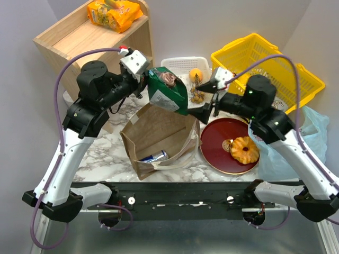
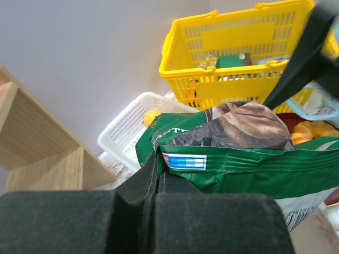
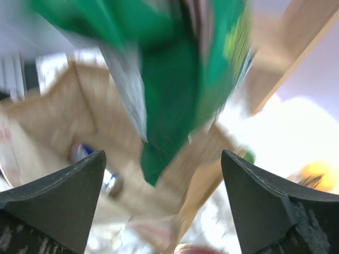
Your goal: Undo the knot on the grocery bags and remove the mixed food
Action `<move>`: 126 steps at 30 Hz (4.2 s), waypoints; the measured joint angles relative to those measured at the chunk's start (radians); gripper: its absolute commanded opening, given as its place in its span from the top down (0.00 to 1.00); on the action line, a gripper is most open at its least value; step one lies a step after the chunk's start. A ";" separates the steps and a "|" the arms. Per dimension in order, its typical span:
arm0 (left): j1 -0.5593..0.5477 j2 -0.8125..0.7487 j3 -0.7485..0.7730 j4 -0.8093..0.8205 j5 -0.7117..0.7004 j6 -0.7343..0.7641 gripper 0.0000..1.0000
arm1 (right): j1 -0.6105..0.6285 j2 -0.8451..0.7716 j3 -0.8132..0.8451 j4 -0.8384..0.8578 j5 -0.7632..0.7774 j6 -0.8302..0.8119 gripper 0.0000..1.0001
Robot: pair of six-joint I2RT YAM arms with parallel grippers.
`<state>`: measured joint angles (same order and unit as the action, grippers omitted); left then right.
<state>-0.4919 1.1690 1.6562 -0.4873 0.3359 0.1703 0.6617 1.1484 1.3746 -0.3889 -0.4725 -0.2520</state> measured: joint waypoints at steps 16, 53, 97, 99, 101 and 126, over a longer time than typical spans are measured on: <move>0.002 0.051 0.000 -0.001 -0.095 0.008 1.00 | 0.026 0.177 0.357 -0.026 -0.132 -0.027 0.30; -0.014 0.082 0.098 -0.252 -0.116 0.507 1.00 | -0.027 0.227 0.427 -0.224 0.146 -0.801 1.00; 0.172 0.171 -0.035 0.089 -0.546 0.783 1.00 | 0.001 1.145 1.080 0.498 0.190 -0.335 1.00; 0.172 0.155 -0.114 0.125 -0.545 0.843 1.00 | 0.002 1.181 1.082 0.545 0.199 -0.309 1.00; 0.172 0.129 -0.201 0.147 -0.544 0.890 1.00 | 0.008 1.216 1.082 0.579 0.200 -0.287 1.00; 0.203 0.190 -0.181 0.402 -0.589 1.082 1.00 | 0.038 1.328 1.135 0.826 0.322 -0.166 1.00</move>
<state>-0.2893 1.3590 1.4750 -0.0853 -0.2527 1.2522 0.6998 2.4760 2.5095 0.4366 -0.1509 -0.4179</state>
